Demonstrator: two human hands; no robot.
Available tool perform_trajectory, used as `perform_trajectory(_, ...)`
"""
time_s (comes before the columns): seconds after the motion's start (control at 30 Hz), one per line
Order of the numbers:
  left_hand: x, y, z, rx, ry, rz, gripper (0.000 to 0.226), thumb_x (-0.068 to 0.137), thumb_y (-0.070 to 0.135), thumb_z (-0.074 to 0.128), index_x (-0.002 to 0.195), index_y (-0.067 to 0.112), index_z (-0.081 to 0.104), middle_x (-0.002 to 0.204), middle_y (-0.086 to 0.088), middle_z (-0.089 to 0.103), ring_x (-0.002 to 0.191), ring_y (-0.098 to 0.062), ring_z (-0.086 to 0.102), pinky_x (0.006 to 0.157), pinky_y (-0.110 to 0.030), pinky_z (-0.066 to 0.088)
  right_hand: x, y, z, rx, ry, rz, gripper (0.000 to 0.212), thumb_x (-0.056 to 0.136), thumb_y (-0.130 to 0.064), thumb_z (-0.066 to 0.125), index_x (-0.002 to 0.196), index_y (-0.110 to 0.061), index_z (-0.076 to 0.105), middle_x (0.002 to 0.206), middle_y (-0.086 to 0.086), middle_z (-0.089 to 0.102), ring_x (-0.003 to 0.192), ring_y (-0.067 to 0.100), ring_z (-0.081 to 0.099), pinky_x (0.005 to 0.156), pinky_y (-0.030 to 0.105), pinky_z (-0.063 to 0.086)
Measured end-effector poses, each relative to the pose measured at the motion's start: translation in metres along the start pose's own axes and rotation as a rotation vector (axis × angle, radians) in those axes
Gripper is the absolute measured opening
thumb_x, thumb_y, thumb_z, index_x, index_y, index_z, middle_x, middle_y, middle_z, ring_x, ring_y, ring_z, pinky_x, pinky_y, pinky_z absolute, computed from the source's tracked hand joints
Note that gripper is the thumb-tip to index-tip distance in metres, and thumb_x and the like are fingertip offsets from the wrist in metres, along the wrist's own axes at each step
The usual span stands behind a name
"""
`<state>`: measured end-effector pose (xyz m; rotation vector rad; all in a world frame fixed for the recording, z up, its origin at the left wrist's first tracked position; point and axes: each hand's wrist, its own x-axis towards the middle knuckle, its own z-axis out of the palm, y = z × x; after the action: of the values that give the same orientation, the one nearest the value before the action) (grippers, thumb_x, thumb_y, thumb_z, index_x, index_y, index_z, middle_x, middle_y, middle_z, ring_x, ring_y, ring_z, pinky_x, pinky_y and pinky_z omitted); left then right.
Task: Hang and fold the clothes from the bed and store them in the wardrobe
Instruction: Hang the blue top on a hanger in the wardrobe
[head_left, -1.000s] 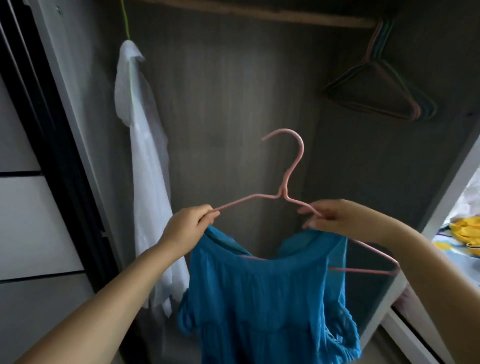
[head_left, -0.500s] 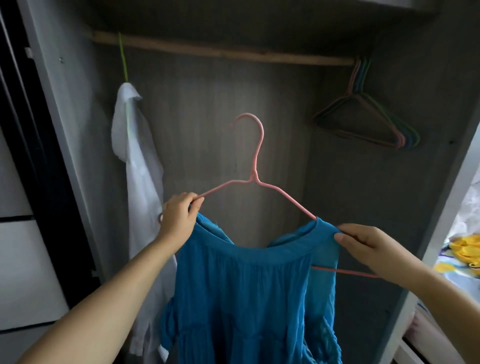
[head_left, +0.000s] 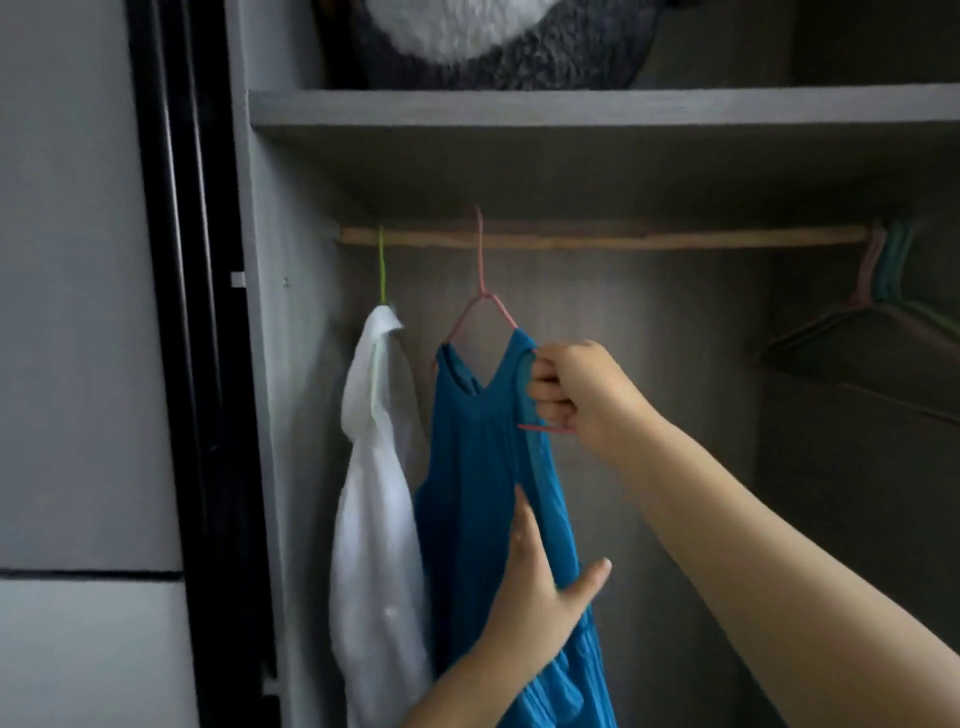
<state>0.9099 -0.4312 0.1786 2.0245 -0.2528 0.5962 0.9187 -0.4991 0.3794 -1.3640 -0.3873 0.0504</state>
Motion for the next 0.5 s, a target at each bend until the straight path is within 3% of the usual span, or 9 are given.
perform_trajectory(0.13, 0.044, 0.003, -0.032, 0.026, 0.123, -0.185, 0.097, 0.091, 0.030, 0.064, 0.154, 0.017, -0.009, 0.159, -0.002, 0.020, 0.142, -0.018, 0.032, 0.113, -0.024, 0.029, 0.033, -0.009, 0.043, 0.053, -0.022, -0.027, 0.040, 0.092, -0.001, 0.031, 0.056, -0.020, 0.029, 0.037, -0.008, 0.025, 0.029, 0.007, 0.017, 0.032, 0.011, 0.015)
perform_trajectory(0.23, 0.071, -0.010, -0.058, 0.120, 0.125, -0.376, 0.057, 0.099, 0.021, 0.046, 0.151, 0.012, 0.025, 0.138, -0.013, 0.052, 0.117, -0.031, 0.057, 0.095, -0.033, 0.047, 0.054, 0.001, 0.066, 0.080, 0.007, -0.057, 0.034, 0.090, 0.004, 0.026, 0.065, -0.018, 0.030, 0.043, -0.004, 0.027, 0.029, 0.006, 0.019, 0.034, 0.011, 0.014)
perform_trajectory(0.33, 0.077, -0.041, -0.081, 0.230, 0.136, -0.460, 0.034, 0.100, 0.017, 0.038, 0.130, 0.008, 0.052, 0.115, -0.014, 0.063, 0.102, -0.033, 0.062, 0.084, -0.037, 0.050, 0.069, 0.024, 0.080, 0.040, 0.001, -0.021, 0.032, 0.092, 0.004, 0.023, 0.072, -0.018, 0.033, 0.055, 0.000, 0.028, 0.025, 0.004, 0.023, 0.032, 0.011, 0.016)
perform_trajectory(0.43, 0.054, -0.073, -0.088, 0.201, 0.144, -0.508, 0.029, 0.101, 0.015, 0.039, 0.120, 0.004, 0.058, 0.083, -0.003, 0.059, 0.066, -0.019, 0.056, 0.055, -0.024, 0.044, 0.067, 0.052, 0.083, 0.064, -0.054, 0.117, 0.031, 0.097, -0.002, 0.023, 0.073, -0.018, 0.034, 0.053, 0.000, 0.031, 0.026, 0.005, 0.024, 0.030, 0.013, 0.015)
perform_trajectory(0.5, 0.040, -0.084, -0.092, 0.215, 0.187, -0.535, 0.027, 0.102, 0.016, 0.039, 0.117, 0.003, 0.058, 0.073, 0.001, 0.052, 0.054, -0.011, 0.047, 0.041, -0.016, 0.034, 0.064, 0.063, 0.086, 0.130, -0.124, 0.163, 0.035, 0.101, -0.007, 0.023, 0.069, -0.017, 0.032, 0.045, -0.002, 0.032, 0.025, 0.006, 0.025, 0.030, 0.014, 0.016)
